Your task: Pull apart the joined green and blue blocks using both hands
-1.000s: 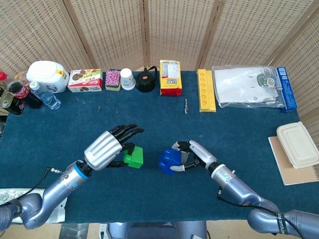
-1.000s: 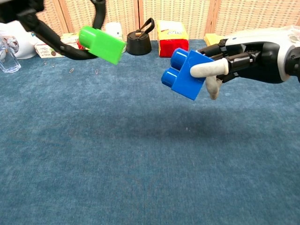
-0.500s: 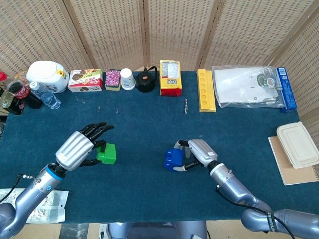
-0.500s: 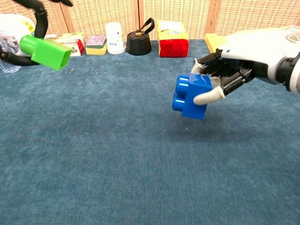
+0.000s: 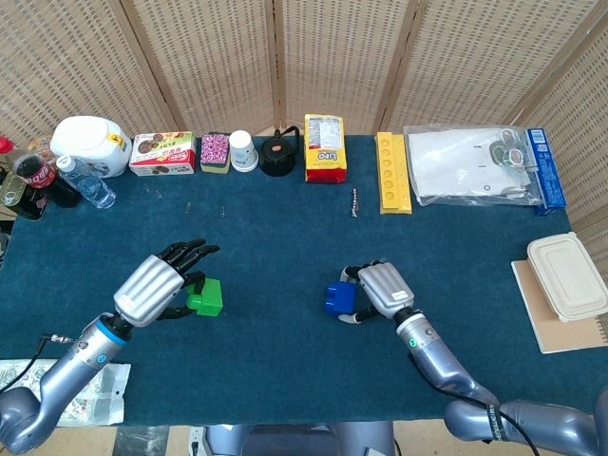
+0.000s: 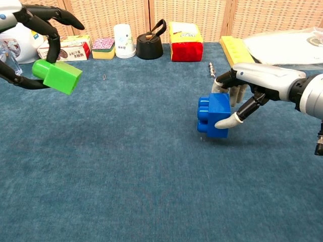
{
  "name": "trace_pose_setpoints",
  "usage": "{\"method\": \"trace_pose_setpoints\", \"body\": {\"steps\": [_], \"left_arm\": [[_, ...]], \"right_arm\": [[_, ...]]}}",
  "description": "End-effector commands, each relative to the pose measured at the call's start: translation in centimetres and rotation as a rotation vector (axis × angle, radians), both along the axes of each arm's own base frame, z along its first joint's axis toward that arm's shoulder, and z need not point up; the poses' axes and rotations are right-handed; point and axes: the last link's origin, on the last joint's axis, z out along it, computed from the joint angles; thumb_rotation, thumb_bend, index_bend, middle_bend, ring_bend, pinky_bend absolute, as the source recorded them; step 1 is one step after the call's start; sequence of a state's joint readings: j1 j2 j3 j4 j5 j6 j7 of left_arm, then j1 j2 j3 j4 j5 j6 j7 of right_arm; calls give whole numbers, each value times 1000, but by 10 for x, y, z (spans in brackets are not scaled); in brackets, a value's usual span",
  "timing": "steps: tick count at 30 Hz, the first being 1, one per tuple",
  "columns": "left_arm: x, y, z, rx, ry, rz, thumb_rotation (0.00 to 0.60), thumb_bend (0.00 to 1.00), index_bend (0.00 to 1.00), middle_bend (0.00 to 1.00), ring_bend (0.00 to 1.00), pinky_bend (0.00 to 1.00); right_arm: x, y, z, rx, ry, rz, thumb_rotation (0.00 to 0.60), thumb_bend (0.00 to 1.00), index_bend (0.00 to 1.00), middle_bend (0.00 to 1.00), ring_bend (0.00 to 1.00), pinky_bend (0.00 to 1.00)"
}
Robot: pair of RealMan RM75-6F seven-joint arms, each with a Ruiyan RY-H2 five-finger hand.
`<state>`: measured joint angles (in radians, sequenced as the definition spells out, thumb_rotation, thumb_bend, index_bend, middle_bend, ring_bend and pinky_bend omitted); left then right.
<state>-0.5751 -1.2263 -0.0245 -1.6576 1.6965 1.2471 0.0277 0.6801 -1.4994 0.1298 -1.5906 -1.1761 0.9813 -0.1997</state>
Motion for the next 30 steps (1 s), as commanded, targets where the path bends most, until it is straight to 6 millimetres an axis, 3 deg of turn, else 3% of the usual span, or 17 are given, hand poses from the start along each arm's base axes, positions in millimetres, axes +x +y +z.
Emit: {"method": "trace_pose_setpoints", "body": {"steps": [1, 5, 14, 30], "left_arm": [[2, 2, -3, -2, 9, -7, 600, 327, 690, 193, 153, 243], [4, 3, -6, -3, 11, -8, 600, 327, 689, 193, 153, 243], [9, 7, -10, -8, 12, -13, 600, 327, 689, 193, 153, 242], [23, 25, -51, -51, 112, -47, 600, 326, 690, 193, 153, 217]], "right_arm": [[-1, 1, 2, -6, 3, -5, 442, 179, 458, 434, 423, 346], [-2, 2, 3, -9, 14, -11, 442, 178, 408, 393, 383, 334], [-5, 5, 14, -13, 59, -5, 440, 177, 160, 217, 213, 218], [-9, 9, 64, -160, -25, -15, 442, 177, 144, 211, 177, 181]]}}
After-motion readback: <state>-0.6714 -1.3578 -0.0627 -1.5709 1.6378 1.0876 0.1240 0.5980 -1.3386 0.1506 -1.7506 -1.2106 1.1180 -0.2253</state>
